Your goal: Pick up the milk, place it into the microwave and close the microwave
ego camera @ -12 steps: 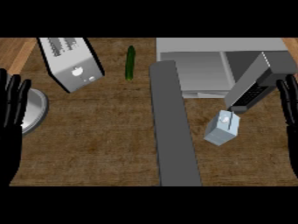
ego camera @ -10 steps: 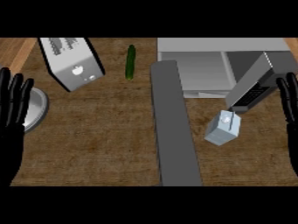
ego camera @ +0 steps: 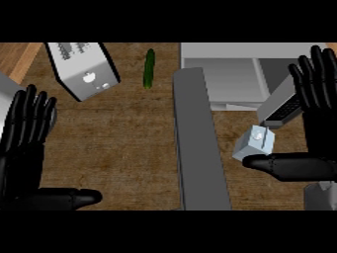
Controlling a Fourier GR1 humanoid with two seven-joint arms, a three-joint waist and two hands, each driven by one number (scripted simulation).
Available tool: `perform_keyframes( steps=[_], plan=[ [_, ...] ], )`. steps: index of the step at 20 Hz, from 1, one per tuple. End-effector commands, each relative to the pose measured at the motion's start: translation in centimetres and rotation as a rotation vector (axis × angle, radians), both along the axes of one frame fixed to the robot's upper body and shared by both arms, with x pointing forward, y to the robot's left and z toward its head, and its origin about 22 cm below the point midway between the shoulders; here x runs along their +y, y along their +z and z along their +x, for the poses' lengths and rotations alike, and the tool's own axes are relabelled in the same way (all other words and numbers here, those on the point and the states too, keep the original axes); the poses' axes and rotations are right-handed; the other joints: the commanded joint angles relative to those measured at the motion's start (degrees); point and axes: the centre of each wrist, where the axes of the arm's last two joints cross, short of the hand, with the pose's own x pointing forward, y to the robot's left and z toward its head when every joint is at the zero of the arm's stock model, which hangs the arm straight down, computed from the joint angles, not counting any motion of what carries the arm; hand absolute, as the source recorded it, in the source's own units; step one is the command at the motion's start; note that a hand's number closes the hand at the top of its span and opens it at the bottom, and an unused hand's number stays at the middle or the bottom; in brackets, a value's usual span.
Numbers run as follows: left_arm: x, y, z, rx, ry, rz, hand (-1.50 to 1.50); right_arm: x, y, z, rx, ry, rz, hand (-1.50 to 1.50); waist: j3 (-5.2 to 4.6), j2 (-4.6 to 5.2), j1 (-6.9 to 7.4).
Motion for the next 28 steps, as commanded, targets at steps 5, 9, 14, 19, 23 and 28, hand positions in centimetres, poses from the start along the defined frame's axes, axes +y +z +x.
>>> perform_keyframes(
  steps=[5,9,14,19,23,28],
  plan=[
    [-1.2,-1.3,-3.6,0.025,0.01,-0.033,-1.5,-1.0,-1.3,0.9,0.054,-0.041,0.008,-1.5,-0.01,0.01,0.03],
    [-1.0,-0.3,-3.6,0.022,0.012,-0.01,-1.5,-1.3,-2.6,2.1,0.093,-0.043,-0.017,-1.5,0.0,0.03,-0.03],
    [-0.9,-0.8,-7.0,0.022,0.004,-0.023,-1.5,-1.2,-6.6,1.1,0.149,-0.072,-0.022,-1.5,0.0,-0.01,0.2],
    [0.1,-0.7,-5.5,0.006,0.019,-0.007,-1.5,-4.1,-9.0,-0.2,0.188,-0.087,-0.067,-1.5,-0.01,0.03,-0.18],
    [-1.1,-1.3,-6.3,0.049,-0.005,-0.022,-1.5,-4.4,-11.6,-0.3,0.194,-0.112,-0.041,-1.5,0.0,0.02,-0.08],
    [-3.1,0.0,-7.9,0.043,-0.003,-0.021,-1.5,-4.4,-15.8,-3.0,0.237,-0.142,-0.064,-1.5,0.01,-0.03,-0.14]
  ],
)
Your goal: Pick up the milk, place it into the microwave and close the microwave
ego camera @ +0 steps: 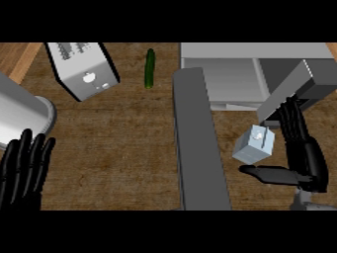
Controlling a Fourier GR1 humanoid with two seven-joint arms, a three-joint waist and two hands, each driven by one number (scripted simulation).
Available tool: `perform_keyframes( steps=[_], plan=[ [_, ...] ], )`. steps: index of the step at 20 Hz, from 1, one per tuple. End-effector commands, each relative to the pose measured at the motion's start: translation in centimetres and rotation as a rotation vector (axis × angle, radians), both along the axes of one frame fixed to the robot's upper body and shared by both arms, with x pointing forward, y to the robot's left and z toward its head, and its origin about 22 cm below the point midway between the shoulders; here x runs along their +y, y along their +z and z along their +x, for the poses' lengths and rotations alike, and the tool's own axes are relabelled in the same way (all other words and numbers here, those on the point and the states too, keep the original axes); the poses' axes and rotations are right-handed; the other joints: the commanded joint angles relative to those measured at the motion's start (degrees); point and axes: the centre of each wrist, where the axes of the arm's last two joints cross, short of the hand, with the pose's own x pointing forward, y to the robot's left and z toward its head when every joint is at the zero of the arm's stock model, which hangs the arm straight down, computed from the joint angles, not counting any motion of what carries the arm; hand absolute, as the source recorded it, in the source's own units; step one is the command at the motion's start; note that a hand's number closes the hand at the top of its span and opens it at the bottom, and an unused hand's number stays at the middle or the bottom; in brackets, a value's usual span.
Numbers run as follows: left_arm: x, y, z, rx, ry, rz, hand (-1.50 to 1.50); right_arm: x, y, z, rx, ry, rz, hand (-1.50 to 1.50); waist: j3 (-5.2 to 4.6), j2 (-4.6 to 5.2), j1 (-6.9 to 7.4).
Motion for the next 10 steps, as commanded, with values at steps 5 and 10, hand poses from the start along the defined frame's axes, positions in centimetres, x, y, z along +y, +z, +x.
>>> perform_keyframes(
  steps=[5,10],
  plan=[
    [-0.5,1.2,-1.2,0.004,-0.021,-0.017,-1.5,-2.3,-5.7,1.3,0.023,-0.058,0.01,-1.5,0.01,0.04,0.33],
    [-0.6,1.7,-0.4,0.006,-0.005,-0.001,-1.5,-2.4,-10.1,0.1,0.035,-0.028,0.01,-1.5,0.03,0.11,0.19]
  ],
)
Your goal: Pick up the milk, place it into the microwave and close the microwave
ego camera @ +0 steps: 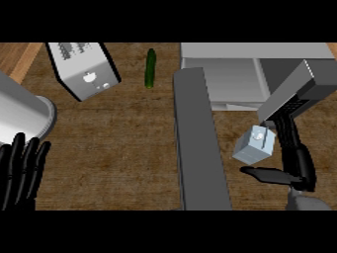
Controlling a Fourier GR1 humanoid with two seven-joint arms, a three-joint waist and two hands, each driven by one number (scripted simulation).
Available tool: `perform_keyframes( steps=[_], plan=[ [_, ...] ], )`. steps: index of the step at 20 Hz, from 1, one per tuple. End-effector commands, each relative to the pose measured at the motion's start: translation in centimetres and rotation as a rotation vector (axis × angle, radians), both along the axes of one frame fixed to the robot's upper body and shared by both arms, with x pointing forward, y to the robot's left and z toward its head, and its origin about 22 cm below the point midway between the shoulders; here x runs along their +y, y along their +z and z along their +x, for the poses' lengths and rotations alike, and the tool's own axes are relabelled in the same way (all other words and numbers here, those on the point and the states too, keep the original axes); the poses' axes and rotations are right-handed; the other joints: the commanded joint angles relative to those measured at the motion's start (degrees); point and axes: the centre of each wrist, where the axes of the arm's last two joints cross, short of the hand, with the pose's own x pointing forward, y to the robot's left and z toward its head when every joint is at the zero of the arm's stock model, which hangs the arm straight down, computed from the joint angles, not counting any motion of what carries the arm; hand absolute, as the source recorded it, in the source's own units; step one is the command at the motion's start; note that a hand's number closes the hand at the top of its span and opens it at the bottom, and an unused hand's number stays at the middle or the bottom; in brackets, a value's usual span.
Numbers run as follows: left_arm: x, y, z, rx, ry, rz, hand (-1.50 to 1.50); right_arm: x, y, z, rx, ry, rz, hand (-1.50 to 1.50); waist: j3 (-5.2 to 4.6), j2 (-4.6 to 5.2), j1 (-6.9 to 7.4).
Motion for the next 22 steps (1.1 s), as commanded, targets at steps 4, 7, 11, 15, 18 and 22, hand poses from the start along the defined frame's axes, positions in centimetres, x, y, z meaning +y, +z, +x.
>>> perform_keyframes(
  steps=[4,7,11,15,18,22],
  plan=[
    [-0.2,0.3,-0.7,-0.009,0.002,-0.005,-1.5,-2.3,-2.8,2.1,0.008,0.007,0.078,-1.5,0.02,0.04,0.2],
    [0.1,0.0,-1.6,0.007,0.0,0.013,-1.5,-2.9,-4.3,1.3,0.002,0.005,0.067,-1.5,0.01,0.02,0.23],
    [0.2,1.2,0.7,0.015,-0.002,0.009,-1.5,-2.9,-5.6,1.1,0.017,0.011,0.066,-1.5,0.01,0.05,-0.11],
    [-0.1,-0.4,-1.3,0.008,0.005,0.011,-1.5,-1.0,-7.0,1.3,0.026,0.03,0.032,-1.5,0.0,0.01,0.14],
    [0.9,0.1,-0.3,-0.003,0.008,-0.001,-1.5,-0.9,-7.7,2.0,0.033,0.041,0.028,-1.5,0.03,0.11,0.3],
    [0.8,1.1,-1.9,0.004,0.002,0.008,-1.5,-1.1,-9.0,-0.4,-0.072,0.136,-0.174,1.5,0.08,0.18,0.86]
  ],
)
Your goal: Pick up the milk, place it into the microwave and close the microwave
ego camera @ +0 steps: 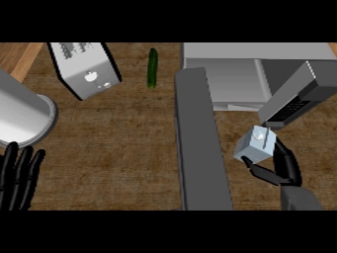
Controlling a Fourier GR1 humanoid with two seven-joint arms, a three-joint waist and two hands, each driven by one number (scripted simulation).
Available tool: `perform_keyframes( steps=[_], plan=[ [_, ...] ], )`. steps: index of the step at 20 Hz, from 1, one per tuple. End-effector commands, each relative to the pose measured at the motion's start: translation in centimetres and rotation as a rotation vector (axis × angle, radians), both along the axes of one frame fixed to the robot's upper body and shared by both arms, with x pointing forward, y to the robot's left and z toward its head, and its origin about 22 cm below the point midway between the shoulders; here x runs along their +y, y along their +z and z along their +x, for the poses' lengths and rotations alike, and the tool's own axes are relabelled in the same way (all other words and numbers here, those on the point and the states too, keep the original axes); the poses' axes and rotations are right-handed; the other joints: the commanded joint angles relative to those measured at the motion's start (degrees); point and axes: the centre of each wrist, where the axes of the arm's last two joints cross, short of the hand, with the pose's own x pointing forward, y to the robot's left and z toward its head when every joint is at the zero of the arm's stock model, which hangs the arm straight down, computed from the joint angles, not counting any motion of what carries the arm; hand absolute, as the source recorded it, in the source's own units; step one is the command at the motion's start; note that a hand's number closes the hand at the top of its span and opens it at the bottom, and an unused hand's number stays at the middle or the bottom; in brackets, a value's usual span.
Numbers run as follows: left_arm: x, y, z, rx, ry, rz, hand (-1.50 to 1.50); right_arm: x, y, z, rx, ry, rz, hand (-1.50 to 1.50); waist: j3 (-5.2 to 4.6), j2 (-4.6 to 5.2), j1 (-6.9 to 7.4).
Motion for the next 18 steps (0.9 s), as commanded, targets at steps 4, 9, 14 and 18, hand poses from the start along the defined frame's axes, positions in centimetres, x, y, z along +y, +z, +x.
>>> perform_keyframes(
  steps=[4,9,14,18],
  plan=[
    [-0.9,-0.7,0.5,-0.004,0.0,0.014,-1.5,0.1,-1.0,-0.6,-0.08,0.072,0.072,1.5,0.25,0.13,-0.17],
    [-0.4,-1.1,-1.2,0.007,0.006,-0.002,-1.5,3.3,0.6,1.9,-0.126,0.237,0.159,1.5,0.16,-0.24,-0.1],
    [0.6,-0.1,-1.9,0.021,0.006,0.0,-1.5,2.6,0.8,0.3,-0.144,0.227,0.145,1.5,0.14,-0.23,-0.65],
    [0.7,0.1,0.2,0.02,0.02,-0.036,-1.5,1.5,-1.2,-4.5,-0.162,0.167,0.125,1.5,0.17,-0.08,-1.13]
  ],
)
